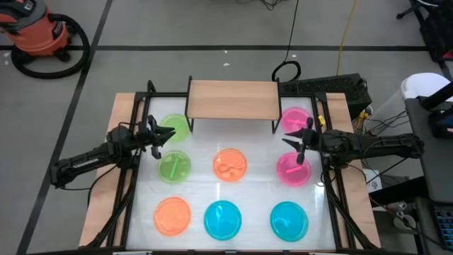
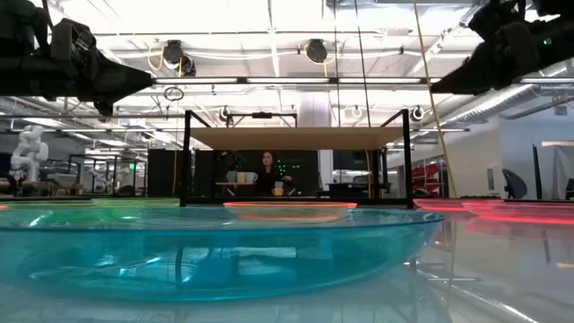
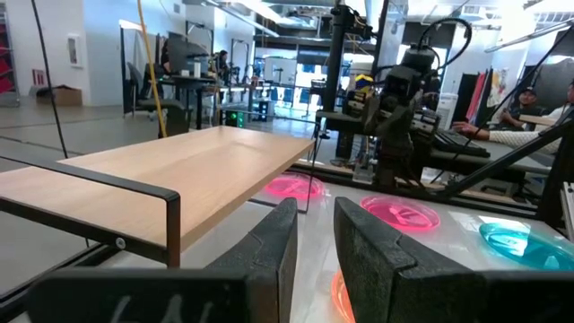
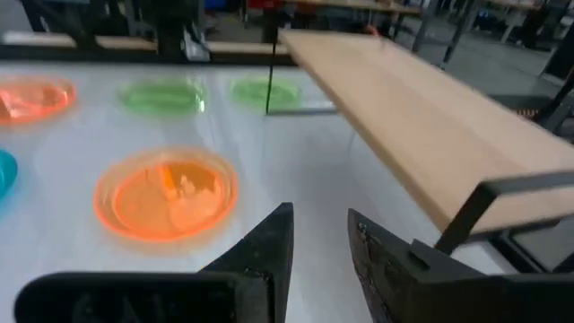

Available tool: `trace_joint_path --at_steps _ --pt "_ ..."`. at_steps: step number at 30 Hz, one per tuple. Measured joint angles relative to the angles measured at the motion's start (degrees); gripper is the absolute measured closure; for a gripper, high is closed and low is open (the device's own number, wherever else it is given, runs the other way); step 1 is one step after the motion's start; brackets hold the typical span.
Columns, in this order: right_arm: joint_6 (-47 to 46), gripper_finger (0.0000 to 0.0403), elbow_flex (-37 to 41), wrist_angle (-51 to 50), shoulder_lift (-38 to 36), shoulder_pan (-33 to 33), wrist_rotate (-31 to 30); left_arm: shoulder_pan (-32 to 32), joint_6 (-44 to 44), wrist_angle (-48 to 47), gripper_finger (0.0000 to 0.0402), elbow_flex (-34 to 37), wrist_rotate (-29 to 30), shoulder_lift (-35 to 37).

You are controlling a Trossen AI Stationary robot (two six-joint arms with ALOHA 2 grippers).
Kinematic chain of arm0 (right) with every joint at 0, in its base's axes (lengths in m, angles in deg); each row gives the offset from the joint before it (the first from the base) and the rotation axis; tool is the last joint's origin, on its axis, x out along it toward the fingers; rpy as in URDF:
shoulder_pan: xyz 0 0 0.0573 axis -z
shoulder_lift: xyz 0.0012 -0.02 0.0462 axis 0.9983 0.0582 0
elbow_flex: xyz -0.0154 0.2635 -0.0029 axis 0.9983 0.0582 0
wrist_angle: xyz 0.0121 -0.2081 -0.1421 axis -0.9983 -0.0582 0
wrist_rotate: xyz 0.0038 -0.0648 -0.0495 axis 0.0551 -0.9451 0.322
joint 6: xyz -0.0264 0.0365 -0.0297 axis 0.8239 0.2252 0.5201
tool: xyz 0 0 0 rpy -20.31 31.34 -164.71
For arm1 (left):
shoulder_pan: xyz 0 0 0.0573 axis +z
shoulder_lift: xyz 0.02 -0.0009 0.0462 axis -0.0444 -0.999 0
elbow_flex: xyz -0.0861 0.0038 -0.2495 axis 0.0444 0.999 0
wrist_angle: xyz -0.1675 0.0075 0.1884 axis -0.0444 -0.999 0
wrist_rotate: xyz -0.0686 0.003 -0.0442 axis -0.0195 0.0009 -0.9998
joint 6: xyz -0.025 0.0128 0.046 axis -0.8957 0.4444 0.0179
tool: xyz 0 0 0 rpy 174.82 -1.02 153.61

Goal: Place and stack plates onto a shelf
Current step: Put the top orange plate on the shelf

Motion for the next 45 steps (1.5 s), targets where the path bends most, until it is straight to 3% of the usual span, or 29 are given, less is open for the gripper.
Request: trace_joint_path --at_steps 7,12,17,24,31,34,40,45 --pt "1.40 0.0312 -0.10 0.80 -0.13 -0.02 -0.31 -0.01 0.00 0.05 0.0321 0.00 0.01 0.00" --pt "-0.82 0.0312 -0.91 -6.44 0.25 0.00 -4.59 -0.02 0.00 0.07 0.0321 0.00 0.01 0.00" --pt "-5.49 0.0312 -5.67 -11.90 3.24 0.00 -4.72 0.00 0.00 0.07 0.0321 0.00 0.00 0.00" --pt "-6.03 0.0312 -6.29 -13.84 9.13 0.03 -4.77 -0.02 0.00 0.15 0.0321 0.00 0.02 0.00" --pt "-12.54 0.0312 -6.29 -19.16 12.88 1.14 -12.15 -0.02 0.00 0.20 0.0321 0.00 0.00 0.00" --pt "-13.41 0.0312 -6.29 -17.97 13.38 1.31 -11.61 -0.02 0.00 0.20 0.0321 -0.02 0.02 0.00" --pt "-12.97 0.0312 -6.33 -14.56 14.23 1.23 0.12 -0.02 0.00 0.22 0.0321 0.00 0.01 -0.01" --pt "-12.85 0.0312 -6.33 -12.49 17.55 1.18 3.15 -0.02 0.00 0.22 0.0321 0.00 0.02 0.00"
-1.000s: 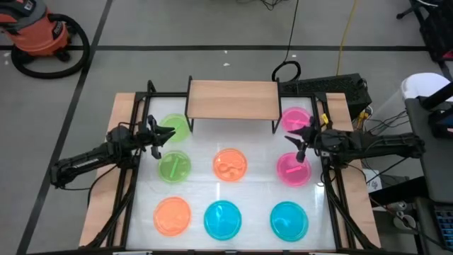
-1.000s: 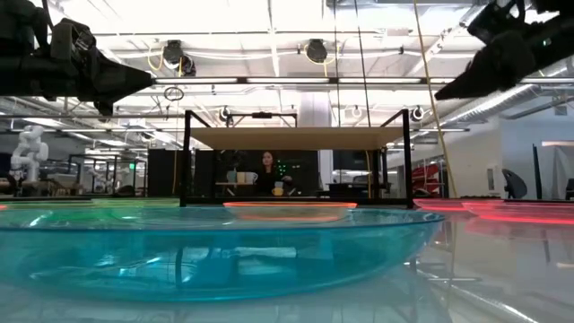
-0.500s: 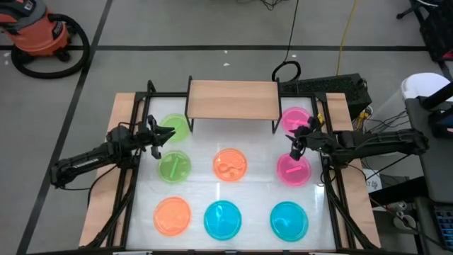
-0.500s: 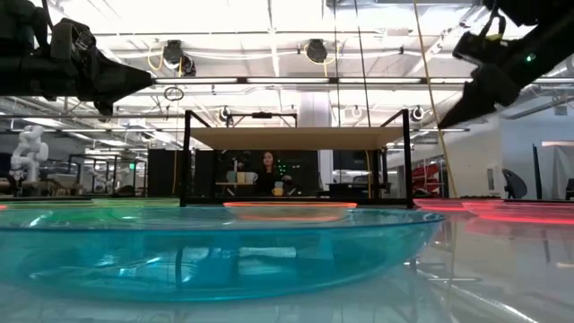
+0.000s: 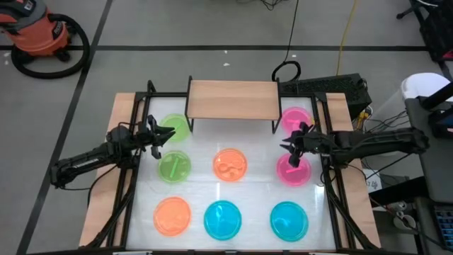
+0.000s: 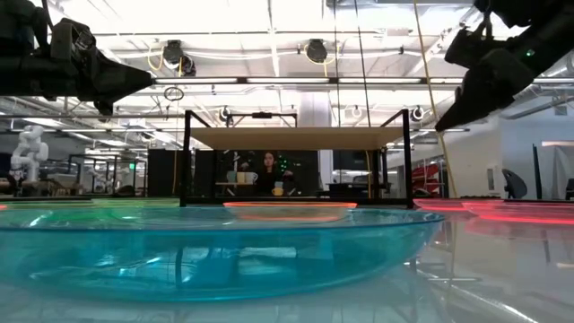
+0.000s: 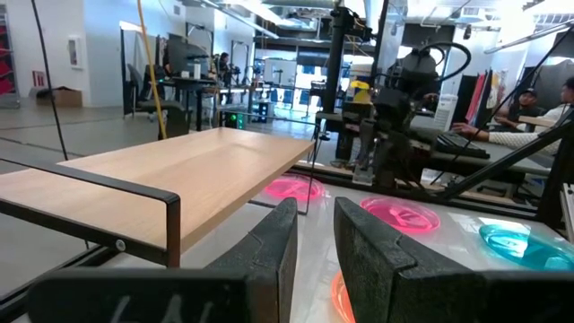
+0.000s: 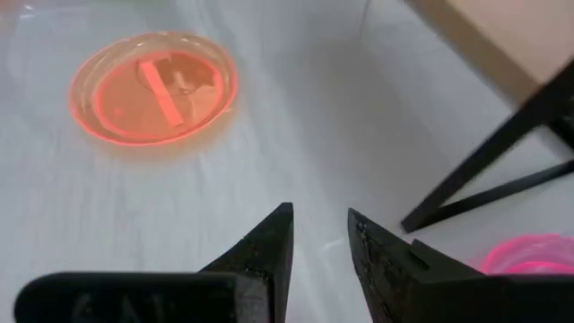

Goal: Place and stack plates onto a shelf
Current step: Put the top orange plate on the shelf

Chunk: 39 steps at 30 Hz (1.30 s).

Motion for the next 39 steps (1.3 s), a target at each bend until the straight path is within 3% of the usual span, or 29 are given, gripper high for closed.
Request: trace_joint_path --at_steps 19,31,39 --pt "6.03 0.0312 0.00 26.15 18.41 0.02 11.55 0.01 0.00 0.00 0.0321 -0.01 -0.02 0.00" --pt "6.21 0.0309 0.02 27.07 25.14 0.04 15.73 0.00 0.00 0.00 0.0321 0.00 0.00 0.00" --pt "5.54 0.0265 0.02 27.40 26.53 0.09 16.48 0.01 0.00 0.00 0.0321 0.00 -0.01 0.00"
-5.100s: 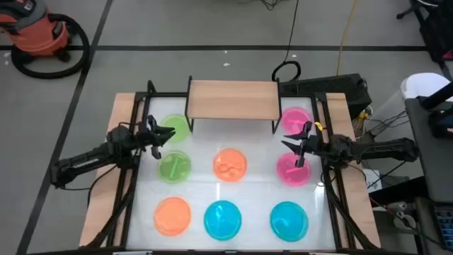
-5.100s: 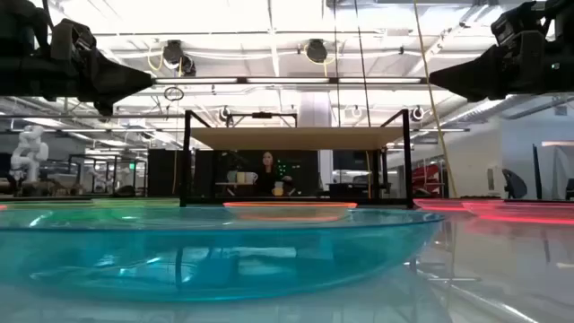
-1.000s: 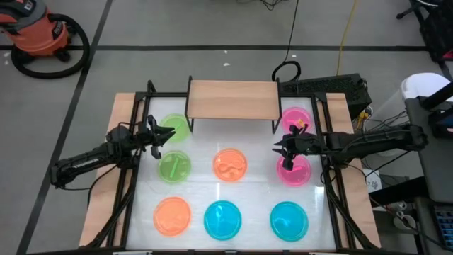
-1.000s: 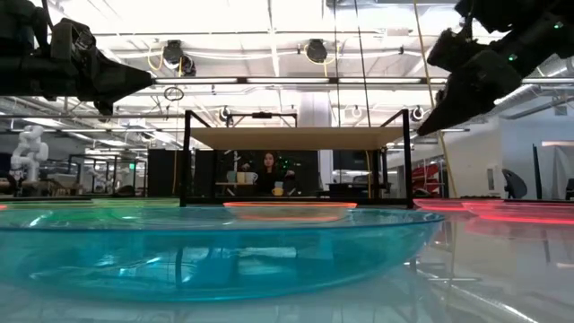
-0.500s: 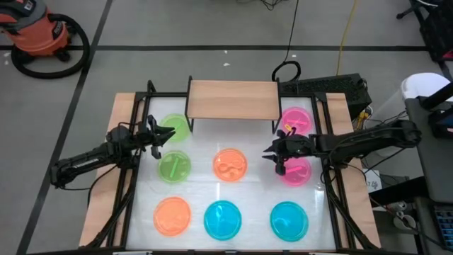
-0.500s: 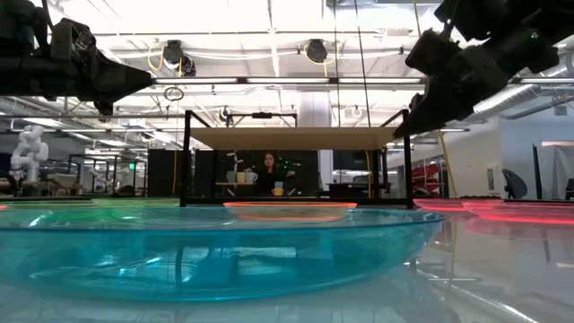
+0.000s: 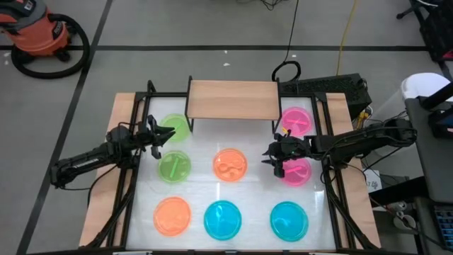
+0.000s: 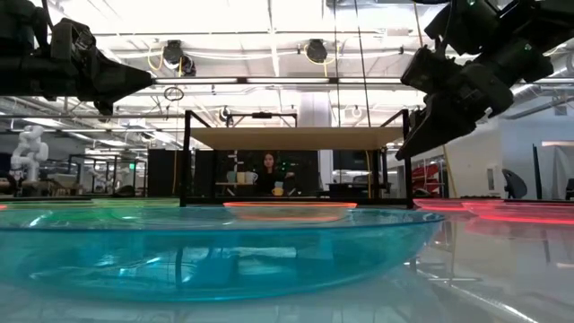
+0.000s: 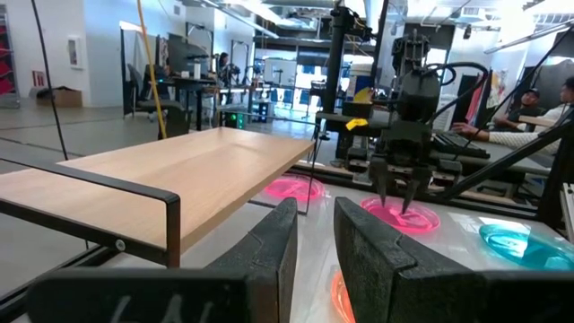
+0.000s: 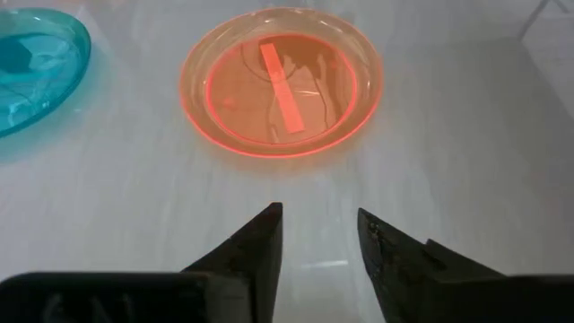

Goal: Place and stack plates onto a shelf
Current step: Put the top orange plate on the shelf

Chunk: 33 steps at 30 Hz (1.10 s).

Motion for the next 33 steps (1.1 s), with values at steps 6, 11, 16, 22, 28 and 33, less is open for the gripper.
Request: trace_joint_path --at_steps 6,11,16,22,28,33 --pt "-0.40 0.0246 0.00 -3.21 -2.13 0.00 0.13 -0.01 0.00 -0.02 0.0321 0.00 -0.01 0.00" --pt "-1.85 0.0246 -1.89 -10.45 -5.26 0.00 0.05 -0.01 0.00 0.00 0.0321 0.00 0.01 0.00" --pt "-2.11 0.0246 -5.76 -17.20 -6.86 0.00 0.02 -0.01 0.00 -0.01 0.0321 -0.01 0.01 -0.01" --pt "-4.87 0.0245 -9.85 -32.21 -6.77 0.02 0.02 0.01 0.00 0.00 0.0321 0.00 -0.01 0.00" --pt "-7.64 0.0245 -10.25 -38.74 -6.77 0.02 0.96 -0.01 0.00 -0.01 0.0321 0.00 -0.01 -0.01" --pt "-7.39 0.0245 -10.25 -39.49 -6.77 0.02 1.64 0.01 0.00 -0.02 0.0321 0.00 0.01 0.00"
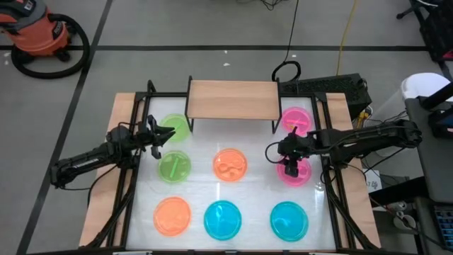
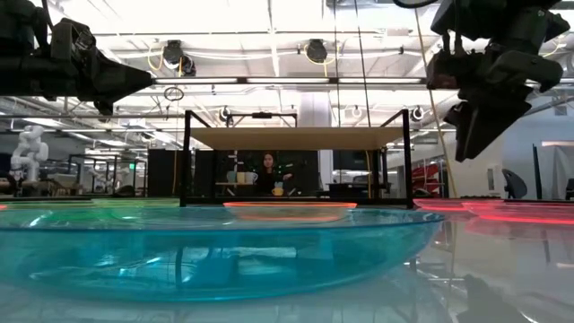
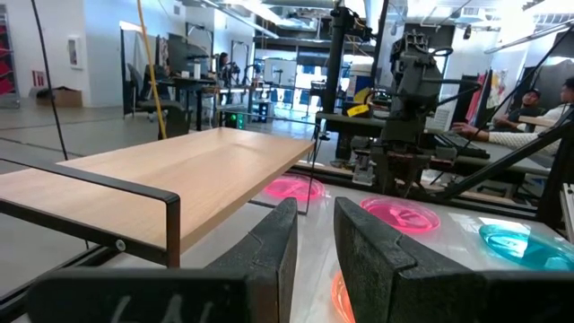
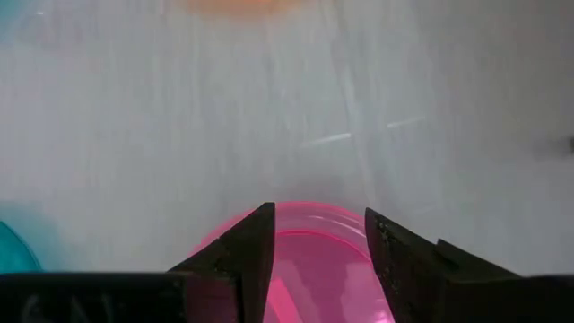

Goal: Place and stack plates onto a shelf
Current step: Put the top orange plate on the shelf

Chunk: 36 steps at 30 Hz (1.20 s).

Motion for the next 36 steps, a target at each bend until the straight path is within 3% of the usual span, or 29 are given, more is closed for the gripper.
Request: trace_joint_path --at_steps 6,15,24,30,36 --pt "1.43 0.0245 0.51 3.88 1.47 0.00 0.04 -0.01 0.00 0.02 0.0321 -0.01 -0.01 -0.01" --pt "8.59 0.0245 9.09 38.91 7.30 -0.07 2.95 -0.02 0.00 0.02 0.0321 0.00 -0.02 0.00" --pt "28.10 0.0245 11.78 62.06 19.31 -5.37 2.74 -0.02 0.00 0.01 0.0321 0.00 -0.02 0.00" --pt "36.14 0.0245 11.78 70.36 27.81 -8.73 -4.29 -0.02 0.00 0.01 0.0321 0.00 -0.02 0.00" --pt "40.32 0.0245 10.32 71.89 33.74 -11.55 -10.83 -0.02 0.00 0.00 0.0321 0.00 -0.02 0.00"
